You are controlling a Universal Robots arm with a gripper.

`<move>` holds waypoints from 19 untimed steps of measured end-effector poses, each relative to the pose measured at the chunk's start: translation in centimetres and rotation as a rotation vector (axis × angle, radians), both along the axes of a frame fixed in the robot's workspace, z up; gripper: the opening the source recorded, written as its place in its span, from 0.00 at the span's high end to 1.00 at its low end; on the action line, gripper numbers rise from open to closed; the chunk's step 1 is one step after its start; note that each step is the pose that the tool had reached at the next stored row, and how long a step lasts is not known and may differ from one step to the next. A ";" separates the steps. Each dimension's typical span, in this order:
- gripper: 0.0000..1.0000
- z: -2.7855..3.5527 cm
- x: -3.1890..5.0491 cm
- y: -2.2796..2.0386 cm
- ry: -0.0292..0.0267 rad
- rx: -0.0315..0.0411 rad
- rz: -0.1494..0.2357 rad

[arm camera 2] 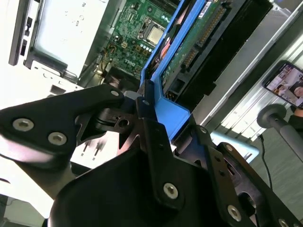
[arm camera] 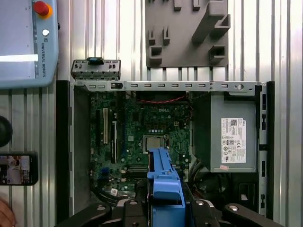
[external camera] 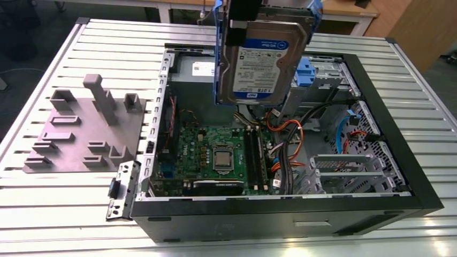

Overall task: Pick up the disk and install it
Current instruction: 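Insert the disk into the insertion slot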

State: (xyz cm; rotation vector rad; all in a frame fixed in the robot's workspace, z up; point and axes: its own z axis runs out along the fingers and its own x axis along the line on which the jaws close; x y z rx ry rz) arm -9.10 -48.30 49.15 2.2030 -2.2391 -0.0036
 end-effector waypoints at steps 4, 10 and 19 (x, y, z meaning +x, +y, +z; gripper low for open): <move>0.64 -0.11 0.08 -1.03 0.0000 0.0001 0.000; 0.64 -0.25 0.09 -2.87 0.0000 0.0000 0.000; 0.64 -0.34 0.08 -5.09 0.0001 -0.0005 0.000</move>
